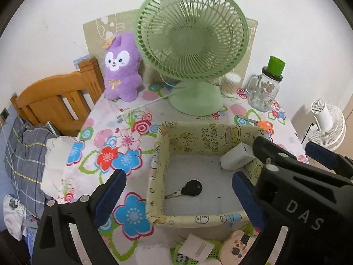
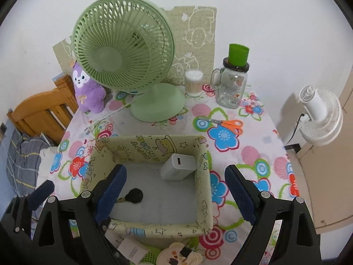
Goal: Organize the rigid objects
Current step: 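Raise both open grippers out of the fabric box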
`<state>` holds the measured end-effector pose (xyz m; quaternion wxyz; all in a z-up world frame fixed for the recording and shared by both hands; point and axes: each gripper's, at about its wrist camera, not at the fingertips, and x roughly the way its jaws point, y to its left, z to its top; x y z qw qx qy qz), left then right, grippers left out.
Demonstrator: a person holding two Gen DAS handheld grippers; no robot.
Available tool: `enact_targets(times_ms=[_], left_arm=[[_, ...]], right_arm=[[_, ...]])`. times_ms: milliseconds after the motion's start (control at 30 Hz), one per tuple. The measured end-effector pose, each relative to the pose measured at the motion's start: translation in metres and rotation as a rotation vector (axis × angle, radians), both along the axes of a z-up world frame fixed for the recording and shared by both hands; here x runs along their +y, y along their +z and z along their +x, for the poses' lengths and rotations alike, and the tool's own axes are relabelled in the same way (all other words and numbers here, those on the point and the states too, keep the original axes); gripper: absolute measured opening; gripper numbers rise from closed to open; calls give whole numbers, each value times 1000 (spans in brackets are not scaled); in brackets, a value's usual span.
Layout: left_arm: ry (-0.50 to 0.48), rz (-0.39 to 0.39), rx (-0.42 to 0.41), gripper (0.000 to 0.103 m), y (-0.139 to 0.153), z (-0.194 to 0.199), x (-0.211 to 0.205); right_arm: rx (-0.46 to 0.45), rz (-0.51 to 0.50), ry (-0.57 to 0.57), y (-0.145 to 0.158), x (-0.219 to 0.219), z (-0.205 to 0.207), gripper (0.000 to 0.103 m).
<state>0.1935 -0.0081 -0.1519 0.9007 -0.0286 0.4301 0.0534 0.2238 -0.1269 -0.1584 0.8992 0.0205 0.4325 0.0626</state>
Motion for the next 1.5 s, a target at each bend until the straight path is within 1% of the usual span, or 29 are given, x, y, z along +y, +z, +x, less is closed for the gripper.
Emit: enact_targets(times_ms=[100,167,333,567,633,733,933,1067,1200,1300,1500], left_arm=[[5,-2,-17,98,8,-7,4],[8,10,-20,98,14,-11,6],[-28,54,-39,98,23,-24,7],[-79,67,-52,98,32,-43,7],[-90,62,-71,98,36,-51,7],[-110,53,-70,98,37,-58,7],[-128,29,-65,98,40,-74,10],[-141,16,-59,98,40,-85,13],[-154,7,-49,98,38,-95,16],[-165,3,-54,98,37,-103,18],[-186,-1,-68,98,35,-117,21]], right_arm=[[-22,-7,-8,9,1,-8,92],[-35,-13,-6,16,2,-15,92],[-52,15,-14,31,2,-29,92],[-64,-9,-37,44,-2,-49,92],[-67,-27,-52,48,-3,-57,92],[-76,-33,-54,52,-3,-68,92],[-92,-60,-53,56,-2,-90,92],[-78,-44,-45,55,-2,-103,92],[-84,-44,-42,55,1,-116,92],[-99,-43,-44,56,1,-126,92],[-99,-34,-43,52,4,-140,92]])
